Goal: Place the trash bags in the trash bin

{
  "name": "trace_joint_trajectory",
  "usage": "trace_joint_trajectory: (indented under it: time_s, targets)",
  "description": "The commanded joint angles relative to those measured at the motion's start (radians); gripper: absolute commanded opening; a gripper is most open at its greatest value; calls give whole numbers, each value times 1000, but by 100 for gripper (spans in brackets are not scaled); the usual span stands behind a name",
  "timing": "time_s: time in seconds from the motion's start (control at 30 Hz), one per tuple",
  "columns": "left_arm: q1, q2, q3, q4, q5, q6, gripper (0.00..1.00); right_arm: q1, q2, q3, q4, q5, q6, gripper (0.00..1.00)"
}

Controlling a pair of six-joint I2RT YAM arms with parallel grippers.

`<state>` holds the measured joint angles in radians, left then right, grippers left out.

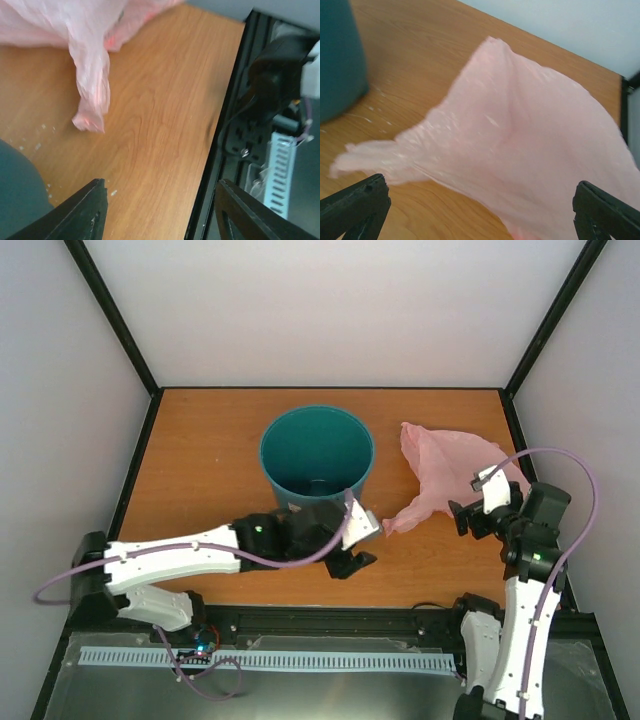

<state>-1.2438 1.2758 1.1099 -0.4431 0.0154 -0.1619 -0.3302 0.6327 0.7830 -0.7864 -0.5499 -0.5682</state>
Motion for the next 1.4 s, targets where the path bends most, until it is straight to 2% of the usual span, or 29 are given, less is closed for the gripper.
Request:
trace_joint_trajectory:
  time_s: [0.0,0.07,0.13,0.2,0.4,0.6,0.77,0.87,0.97,1.17,1.37]
  targets:
    - [-35,95,-40,120,-113,14,62,-61,-18,35,-136,157,-152,100]
    - [-36,145,-58,172,-140,16,69,-64,-2,22,-176,215,-189,99]
    - [-36,186,-78,228,-157,36,70,-73,-5,-17,-194,238,-229,100]
    - [-35,255,-67,273,-138,65,70,-85,-13,-31,-200,256,-259,100]
    - [-15,393,-19,313,-199,85,70,-169,34,10,-203,260,-300,100]
    - [40,425,-3,373,-243,76,71,-435,193,70,-184,57,-401,99]
    - [76,480,37,375,-220,66,72,-670,345,125,-211,-95,-564,98]
    - [81,513,52,386,-207,71,71,-832,448,187,-288,-185,-707,98]
    - [84,543,70,400,-194,66,70,-943,584,254,-384,-241,-852,98]
    - [88,582,73,445,-159,63,70,-1024,746,306,-495,-252,-1028,92]
    - [91,612,86,499,-140,65,69,-1024,688,232,-405,-284,-1061,91]
